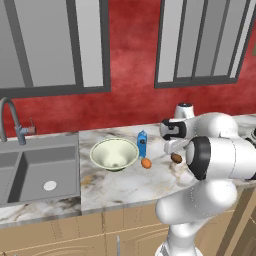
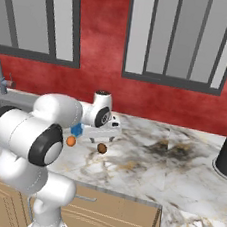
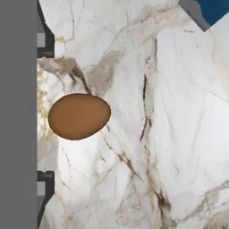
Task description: Gather the eggs and milk located in the vicinity of the sink area and place them right next to the bowl.
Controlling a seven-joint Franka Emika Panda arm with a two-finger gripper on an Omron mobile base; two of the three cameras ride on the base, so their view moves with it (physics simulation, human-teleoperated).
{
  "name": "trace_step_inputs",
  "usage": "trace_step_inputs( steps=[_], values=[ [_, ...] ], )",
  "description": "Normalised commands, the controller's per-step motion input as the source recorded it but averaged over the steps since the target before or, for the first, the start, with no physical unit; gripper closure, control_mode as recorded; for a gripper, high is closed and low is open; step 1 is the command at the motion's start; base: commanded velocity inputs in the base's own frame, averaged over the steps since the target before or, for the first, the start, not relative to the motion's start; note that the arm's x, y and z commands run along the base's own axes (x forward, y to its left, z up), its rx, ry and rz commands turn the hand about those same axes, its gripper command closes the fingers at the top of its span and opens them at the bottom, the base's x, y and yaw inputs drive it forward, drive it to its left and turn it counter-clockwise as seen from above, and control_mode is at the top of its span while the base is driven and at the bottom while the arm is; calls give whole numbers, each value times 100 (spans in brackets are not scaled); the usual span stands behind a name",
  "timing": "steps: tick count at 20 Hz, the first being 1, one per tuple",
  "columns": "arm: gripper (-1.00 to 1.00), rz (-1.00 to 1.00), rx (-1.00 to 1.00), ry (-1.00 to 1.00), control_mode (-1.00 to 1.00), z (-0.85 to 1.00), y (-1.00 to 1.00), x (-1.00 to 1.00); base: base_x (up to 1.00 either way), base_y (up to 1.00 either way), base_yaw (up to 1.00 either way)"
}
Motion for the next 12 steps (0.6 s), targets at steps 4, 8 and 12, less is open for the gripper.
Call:
trace_step_inputs(
  steps=[4,8,12],
  values=[
    [-100,0,0,-1,-100,-11,0,2,0,0,0],
    [-100,0,0,0,-100,-26,0,0,0,0,0],
    [-100,0,0,0,-100,-28,0,1,0,0,0]
  ],
)
